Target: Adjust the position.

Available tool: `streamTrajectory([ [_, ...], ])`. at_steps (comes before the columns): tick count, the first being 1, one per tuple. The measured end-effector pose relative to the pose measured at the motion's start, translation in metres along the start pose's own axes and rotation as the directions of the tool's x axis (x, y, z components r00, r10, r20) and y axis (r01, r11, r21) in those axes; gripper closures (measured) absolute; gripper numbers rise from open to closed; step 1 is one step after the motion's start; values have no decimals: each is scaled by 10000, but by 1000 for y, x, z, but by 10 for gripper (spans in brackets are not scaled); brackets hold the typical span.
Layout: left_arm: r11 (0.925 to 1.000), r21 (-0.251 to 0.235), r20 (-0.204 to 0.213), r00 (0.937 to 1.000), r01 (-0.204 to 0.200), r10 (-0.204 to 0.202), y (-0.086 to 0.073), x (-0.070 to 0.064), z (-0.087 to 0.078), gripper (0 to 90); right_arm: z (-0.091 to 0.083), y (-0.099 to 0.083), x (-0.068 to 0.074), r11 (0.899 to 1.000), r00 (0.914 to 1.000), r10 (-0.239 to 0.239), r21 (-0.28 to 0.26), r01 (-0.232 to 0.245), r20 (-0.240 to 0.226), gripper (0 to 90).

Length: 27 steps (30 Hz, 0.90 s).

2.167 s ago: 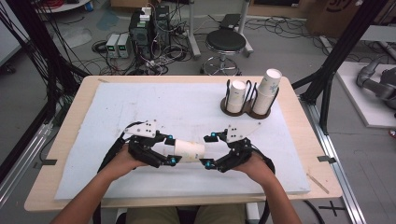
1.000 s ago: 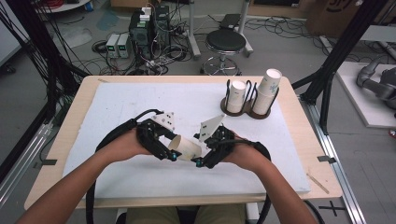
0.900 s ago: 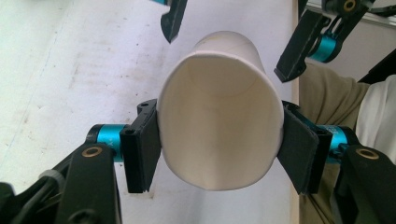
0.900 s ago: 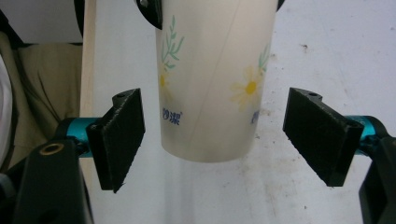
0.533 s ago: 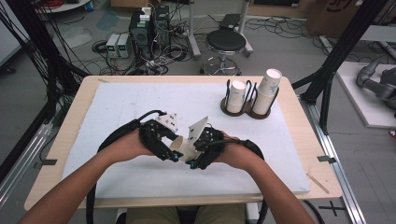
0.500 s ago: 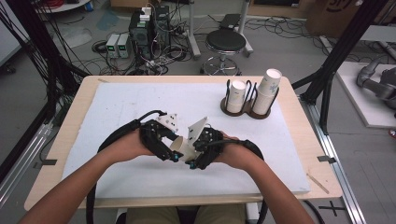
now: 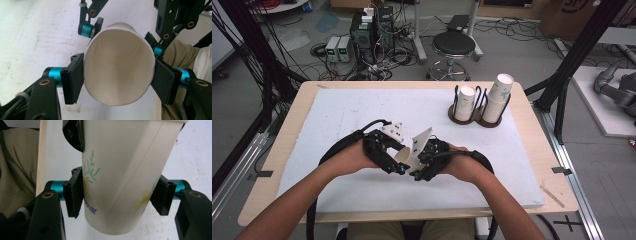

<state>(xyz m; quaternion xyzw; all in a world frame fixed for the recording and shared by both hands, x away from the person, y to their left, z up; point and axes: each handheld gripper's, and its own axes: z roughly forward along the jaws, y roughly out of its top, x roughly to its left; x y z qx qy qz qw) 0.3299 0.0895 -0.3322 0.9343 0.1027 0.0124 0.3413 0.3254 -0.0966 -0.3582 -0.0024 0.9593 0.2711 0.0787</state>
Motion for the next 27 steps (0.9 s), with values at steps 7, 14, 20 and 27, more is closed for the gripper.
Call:
streamTrajectory([
  [7,9930,-1180,-69,9999,-81,73,0,1,-5,193,1,-3,-2,9995,9995,313,-37,-313,-36,379],
  [14,9466,-3183,-230,9978,522,-627,-12,7,-19,187,-4,-18,-5,9959,9968,803,-424,-802,8,379],
  [20,8998,-4257,-273,9926,957,-1185,-30,8,-26,187,-9,-38,-7,9854,9902,1393,-1001,-1377,86,381],
  [27,8546,-5053,-328,9870,1195,-1575,-52,8,-25,187,-12,-58,-5,9684,9809,1940,-1627,-1888,163,383],
])
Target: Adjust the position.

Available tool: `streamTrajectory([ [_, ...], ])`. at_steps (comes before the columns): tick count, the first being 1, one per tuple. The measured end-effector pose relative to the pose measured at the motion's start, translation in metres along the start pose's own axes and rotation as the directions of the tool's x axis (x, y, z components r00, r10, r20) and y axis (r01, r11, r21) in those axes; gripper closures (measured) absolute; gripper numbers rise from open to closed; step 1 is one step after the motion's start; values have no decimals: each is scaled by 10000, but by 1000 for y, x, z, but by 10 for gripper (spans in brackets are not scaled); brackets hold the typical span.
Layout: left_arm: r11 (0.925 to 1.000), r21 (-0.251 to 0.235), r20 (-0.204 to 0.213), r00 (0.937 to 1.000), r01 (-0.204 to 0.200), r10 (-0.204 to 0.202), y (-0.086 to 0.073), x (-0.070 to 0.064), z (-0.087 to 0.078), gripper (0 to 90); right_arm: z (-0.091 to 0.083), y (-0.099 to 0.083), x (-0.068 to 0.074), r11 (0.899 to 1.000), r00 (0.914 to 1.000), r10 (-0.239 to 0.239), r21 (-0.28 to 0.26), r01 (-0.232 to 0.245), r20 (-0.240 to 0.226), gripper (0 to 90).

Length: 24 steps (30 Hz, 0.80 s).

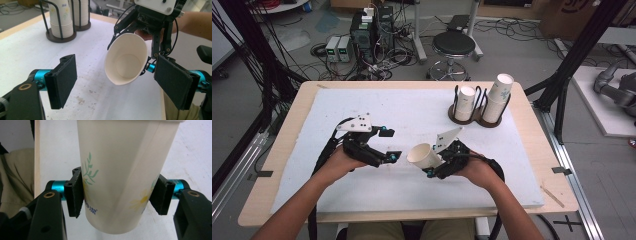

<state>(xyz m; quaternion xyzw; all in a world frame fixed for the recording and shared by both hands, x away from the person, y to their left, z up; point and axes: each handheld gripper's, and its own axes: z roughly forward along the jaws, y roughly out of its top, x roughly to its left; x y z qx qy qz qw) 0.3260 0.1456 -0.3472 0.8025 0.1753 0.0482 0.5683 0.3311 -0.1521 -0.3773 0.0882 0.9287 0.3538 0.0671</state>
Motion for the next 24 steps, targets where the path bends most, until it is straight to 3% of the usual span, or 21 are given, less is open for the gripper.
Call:
streamTrajectory([
  [5,9963,-832,-327,9992,192,-220,-14,2,-9,188,-4,-11,-1,9972,9993,377,-654,-372,63,382],
  [10,9914,-1249,-754,9959,404,-501,-27,5,-13,187,-9,-24,-1,9856,9967,763,-1530,-714,265,379],
  [17,9811,-1840,-1178,9896,594,-820,-46,6,-17,186,-15,-44,1,9473,9898,1373,-2969,-1201,377,371],
  [19,9759,-2078,-1289,9871,668,-950,-51,7,-19,186,-17,-48,1,9372,9870,1554,-3223,-1337,423,368],
  [24,9739,-2157,-1555,9821,710,-1060,-62,8,-23,186,-20,-57,2,9208,9808,1860,-3588,-1530,592,365],
])
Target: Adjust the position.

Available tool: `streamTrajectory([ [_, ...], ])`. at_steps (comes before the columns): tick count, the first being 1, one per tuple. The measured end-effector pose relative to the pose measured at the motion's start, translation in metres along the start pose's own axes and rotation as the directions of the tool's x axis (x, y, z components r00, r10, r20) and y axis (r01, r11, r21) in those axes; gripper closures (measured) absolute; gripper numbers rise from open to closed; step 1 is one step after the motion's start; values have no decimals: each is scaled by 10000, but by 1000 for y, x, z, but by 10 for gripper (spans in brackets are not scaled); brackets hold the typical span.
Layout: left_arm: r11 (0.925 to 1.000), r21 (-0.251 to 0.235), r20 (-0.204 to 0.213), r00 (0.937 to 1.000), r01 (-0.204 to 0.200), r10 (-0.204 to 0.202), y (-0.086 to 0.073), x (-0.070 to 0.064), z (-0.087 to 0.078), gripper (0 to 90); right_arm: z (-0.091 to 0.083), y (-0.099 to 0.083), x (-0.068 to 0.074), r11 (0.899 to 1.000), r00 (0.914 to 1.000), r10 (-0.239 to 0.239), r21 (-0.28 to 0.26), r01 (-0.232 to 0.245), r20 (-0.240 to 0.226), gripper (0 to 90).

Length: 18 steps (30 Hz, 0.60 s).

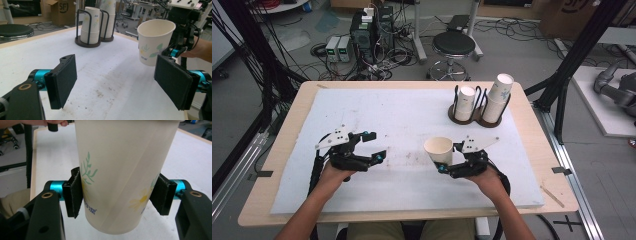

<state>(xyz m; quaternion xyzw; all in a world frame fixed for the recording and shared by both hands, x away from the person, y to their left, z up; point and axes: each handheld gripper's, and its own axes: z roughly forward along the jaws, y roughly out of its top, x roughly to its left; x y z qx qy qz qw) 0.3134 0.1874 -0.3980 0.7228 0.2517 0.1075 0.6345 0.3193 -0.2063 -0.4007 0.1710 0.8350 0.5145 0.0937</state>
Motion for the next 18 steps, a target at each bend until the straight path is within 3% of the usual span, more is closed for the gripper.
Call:
streamTrajectory([
  [8,9997,-223,-318,9994,115,-122,-11,2,-6,189,-7,-8,-1,9973,9990,254,-701,-227,373,364],
  [11,10000,-64,-427,9991,60,-63,-16,2,-8,189,-12,-12,-2,9953,9975,407,-906,-354,581,361],
  [18,9998,-220,-566,9984,-32,20,-19,2,-13,189,-26,-17,-1,9904,9921,598,-1305,-453,1098,357],
])
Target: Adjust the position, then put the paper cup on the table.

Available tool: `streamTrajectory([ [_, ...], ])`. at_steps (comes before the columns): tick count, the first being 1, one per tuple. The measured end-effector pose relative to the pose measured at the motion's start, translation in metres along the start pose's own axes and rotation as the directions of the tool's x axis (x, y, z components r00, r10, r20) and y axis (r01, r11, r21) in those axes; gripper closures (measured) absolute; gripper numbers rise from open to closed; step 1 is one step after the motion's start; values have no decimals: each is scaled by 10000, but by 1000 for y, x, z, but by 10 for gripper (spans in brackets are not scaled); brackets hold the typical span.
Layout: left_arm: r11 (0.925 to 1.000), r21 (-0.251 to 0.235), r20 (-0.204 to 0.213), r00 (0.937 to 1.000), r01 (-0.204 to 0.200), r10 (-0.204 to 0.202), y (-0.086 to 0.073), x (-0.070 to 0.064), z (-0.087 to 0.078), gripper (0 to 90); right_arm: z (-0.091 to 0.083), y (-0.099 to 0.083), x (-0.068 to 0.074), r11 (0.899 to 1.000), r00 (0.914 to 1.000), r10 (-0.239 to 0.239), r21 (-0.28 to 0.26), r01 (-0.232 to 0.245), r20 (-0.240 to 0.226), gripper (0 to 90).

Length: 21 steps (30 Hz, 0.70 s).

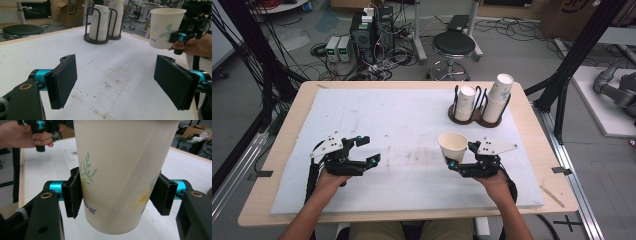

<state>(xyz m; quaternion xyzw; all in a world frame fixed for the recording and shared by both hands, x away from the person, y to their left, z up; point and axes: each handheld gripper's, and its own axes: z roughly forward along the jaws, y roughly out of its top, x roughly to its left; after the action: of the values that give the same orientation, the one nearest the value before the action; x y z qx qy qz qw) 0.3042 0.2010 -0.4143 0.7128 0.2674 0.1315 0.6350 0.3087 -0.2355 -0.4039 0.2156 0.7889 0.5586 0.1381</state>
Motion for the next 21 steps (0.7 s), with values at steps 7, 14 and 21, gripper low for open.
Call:
streamTrajectory([
  [7,9999,-58,-47,9999,106,-106,-1,3,-2,189,-1,-2,-2,9996,9996,85,-258,-78,280,357],
  [14,9998,-146,-155,9998,138,-141,0,5,-4,189,0,-1,-3,9996,9990,95,-287,-83,434,355],
  [21,9996,-131,-164,9996,236,-238,-2,6,-5,189,5,3,-9,9981,9976,227,-584,-188,659,352],
])
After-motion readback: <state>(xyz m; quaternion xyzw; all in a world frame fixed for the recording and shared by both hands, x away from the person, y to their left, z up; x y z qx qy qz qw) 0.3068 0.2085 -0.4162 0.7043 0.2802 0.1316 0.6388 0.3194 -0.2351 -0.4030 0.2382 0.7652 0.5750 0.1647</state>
